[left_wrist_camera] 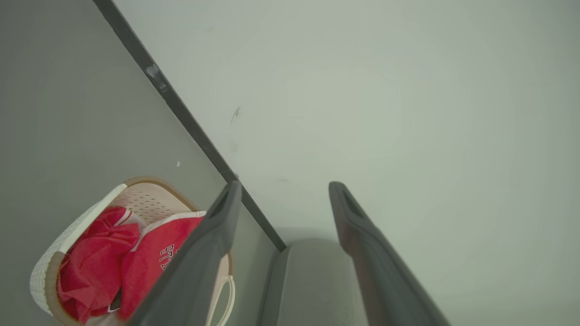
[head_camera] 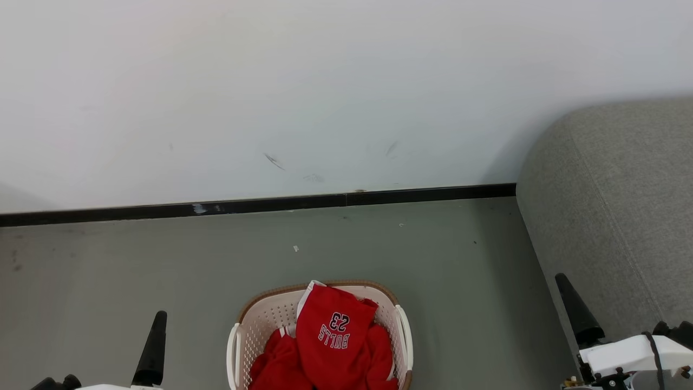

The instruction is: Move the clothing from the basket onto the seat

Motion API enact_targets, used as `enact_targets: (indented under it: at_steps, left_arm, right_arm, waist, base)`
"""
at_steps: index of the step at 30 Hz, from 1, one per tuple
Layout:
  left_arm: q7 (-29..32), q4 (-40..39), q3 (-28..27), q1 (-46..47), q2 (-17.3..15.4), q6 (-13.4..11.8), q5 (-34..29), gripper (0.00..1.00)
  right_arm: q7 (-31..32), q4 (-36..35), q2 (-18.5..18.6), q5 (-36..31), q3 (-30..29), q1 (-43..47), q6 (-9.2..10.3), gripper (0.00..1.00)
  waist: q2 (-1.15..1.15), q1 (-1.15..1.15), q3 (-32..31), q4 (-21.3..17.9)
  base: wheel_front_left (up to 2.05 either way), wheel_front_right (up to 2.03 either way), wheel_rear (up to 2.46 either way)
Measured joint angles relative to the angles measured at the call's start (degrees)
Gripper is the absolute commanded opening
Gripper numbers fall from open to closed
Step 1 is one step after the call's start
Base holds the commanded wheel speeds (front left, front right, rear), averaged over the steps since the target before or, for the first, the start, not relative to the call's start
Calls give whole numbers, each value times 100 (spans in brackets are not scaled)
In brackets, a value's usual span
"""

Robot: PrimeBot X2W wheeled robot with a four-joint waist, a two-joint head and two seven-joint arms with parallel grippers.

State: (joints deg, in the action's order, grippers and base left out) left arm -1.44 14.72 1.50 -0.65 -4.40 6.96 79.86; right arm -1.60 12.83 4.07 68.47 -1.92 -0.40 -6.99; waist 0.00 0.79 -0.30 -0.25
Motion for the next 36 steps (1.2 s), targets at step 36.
enact_targets:
  at_steps: [36]
  left_arm:
    - [-700, -420, 642, -9, -438, -305, -3384, 100]
  right_arm:
    - [-670, -144, -56, -4610, 281, 24, -5, 100]
  waist:
    - [0, -69, -6, -51]
  base:
    - [0, 0, 0]
